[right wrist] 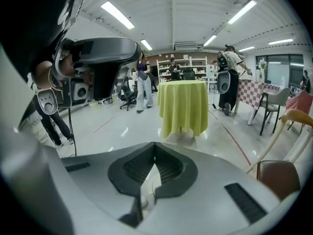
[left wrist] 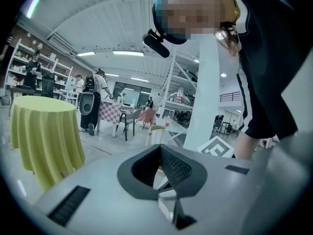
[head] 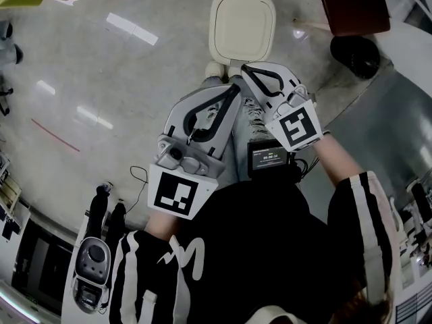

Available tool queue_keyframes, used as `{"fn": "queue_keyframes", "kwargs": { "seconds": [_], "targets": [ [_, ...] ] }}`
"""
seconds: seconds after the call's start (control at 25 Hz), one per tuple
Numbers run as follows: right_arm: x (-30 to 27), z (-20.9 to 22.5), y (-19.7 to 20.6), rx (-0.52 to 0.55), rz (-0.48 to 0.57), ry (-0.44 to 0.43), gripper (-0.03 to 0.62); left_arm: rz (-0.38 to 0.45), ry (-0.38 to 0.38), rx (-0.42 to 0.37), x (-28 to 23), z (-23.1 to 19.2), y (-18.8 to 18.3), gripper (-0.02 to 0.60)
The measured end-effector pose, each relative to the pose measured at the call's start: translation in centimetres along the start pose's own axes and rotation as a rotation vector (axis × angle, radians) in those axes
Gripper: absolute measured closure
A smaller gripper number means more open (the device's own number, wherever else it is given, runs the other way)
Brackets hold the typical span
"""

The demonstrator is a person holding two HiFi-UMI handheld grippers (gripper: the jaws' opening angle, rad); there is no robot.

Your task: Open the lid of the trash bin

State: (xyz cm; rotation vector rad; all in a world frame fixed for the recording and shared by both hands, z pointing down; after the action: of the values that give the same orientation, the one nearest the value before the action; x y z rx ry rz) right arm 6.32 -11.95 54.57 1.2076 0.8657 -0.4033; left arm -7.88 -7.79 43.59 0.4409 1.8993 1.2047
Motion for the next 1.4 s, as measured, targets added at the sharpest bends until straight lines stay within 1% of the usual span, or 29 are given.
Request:
{"fn": "queue_keyframes", "kwargs": {
  "seconds": [0.4,0.56,0.8,0.96,1.4],
  "targets": [
    [-2.4,0.0,2.3,0.000,-0.037,-0.003,0.585,-0.024,-0.011,0.007,-0.8,-0.1,2.1,0.572],
    [-3.6,-0.1,3.3,-0.006,-0.067,-0.003,0.585,-0.039,-0.012,0.018,-0.9,-0.4,2.7,0.572],
    [-5.1,-0.3,5.0,0.002,-0.112,-0.003,0.583,-0.059,-0.008,0.009,-1.1,-0.3,3.5,0.572],
    [-6.2,-0.5,6.2,0.016,-0.139,-0.001,0.585,-0.059,-0.018,0.019,-1.0,-0.3,3.8,0.572],
    [-8.6,-1.2,9.5,0.020,-0.219,-0.006,0.583,-0.070,-0.007,0.020,-1.3,0.2,4.9,0.572]
  ]
}}
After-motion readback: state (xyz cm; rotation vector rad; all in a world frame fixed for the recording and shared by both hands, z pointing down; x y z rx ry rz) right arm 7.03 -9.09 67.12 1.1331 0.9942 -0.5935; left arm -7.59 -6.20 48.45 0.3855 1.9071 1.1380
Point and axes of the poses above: the fingertips, and each gripper's own axes: x backward along the fingers, z to its right, y out of its underside, the point moved 9 cm from there along x, backward along the fingers, and after that the axes turned 14 degrees about -z, right-handed, at the moved point
